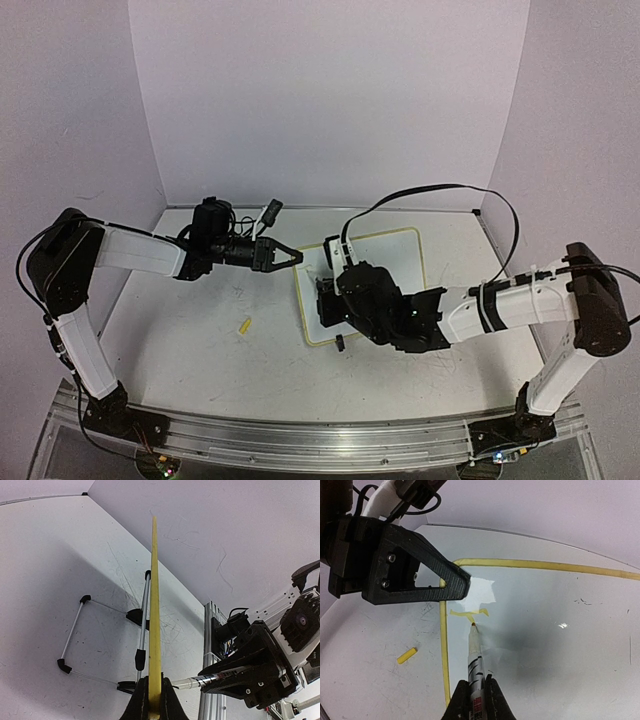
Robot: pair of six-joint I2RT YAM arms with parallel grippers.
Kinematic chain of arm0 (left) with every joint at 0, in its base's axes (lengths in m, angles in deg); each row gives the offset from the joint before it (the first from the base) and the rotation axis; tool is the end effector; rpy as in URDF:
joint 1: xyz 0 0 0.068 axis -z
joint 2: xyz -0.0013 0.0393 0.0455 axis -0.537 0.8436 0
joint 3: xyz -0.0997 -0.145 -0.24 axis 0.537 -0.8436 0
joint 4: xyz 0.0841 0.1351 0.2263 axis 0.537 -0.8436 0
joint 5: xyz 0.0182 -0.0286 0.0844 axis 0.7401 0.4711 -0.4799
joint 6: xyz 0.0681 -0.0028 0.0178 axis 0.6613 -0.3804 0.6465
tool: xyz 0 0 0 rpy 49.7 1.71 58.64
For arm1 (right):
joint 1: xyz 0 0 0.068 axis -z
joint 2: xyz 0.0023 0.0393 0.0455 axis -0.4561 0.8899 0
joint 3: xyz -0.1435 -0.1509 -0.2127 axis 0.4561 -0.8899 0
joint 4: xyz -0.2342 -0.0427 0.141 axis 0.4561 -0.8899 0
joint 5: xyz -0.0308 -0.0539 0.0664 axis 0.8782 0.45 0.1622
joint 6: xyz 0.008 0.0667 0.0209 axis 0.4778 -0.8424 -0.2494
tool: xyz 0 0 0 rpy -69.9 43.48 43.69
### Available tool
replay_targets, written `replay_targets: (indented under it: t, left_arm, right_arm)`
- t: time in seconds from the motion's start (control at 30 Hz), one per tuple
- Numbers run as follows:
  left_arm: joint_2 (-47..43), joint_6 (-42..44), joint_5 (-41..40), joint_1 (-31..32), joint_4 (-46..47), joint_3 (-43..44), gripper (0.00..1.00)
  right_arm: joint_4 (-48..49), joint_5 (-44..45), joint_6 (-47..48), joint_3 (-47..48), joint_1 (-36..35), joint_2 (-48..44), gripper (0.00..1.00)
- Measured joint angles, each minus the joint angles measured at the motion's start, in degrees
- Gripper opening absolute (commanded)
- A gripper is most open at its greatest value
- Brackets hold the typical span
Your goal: Write a sentence on the whiteboard
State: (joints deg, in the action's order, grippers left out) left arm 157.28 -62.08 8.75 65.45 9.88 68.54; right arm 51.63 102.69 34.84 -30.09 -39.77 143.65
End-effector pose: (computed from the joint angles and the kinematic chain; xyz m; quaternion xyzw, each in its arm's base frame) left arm 0.3204 -0.2614 0.2257 0.3035 0.7086 -0.5645 0.2952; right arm 0.1849 0.3663 0.2377 -0.2016 0.7946 0.2275 0.5257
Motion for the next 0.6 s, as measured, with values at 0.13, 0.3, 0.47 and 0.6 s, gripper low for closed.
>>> replay_targets:
  t: [0.13,0.3,0.47,0.6]
  left_arm:
    - [0.0,0.0,-0.01,0.0,0.0,-0.01,0.0]
    - [0.0,0.0,-0.01,-0.01,0.0,-0.02,0.0]
    - [0.0,0.02,0.0,0.0,0.0,-0.02,0.0]
    - [0.0,0.02,0.0,0.0,0.01,-0.02,0.0]
  right_arm:
    - [-0.31,0.02,-0.53,-0.52,-0.2,-0.21,0.0]
    - [-0.65,-0.01,-1.27,-1.6,-0.71,-0.45,0.0]
    - [-0.96,0.0,-1.83,-1.88,-1.07,-0.51,0.0]
    - [-1.27,-0.12,-2.06,-1.88,-1.25,-0.51,0.0]
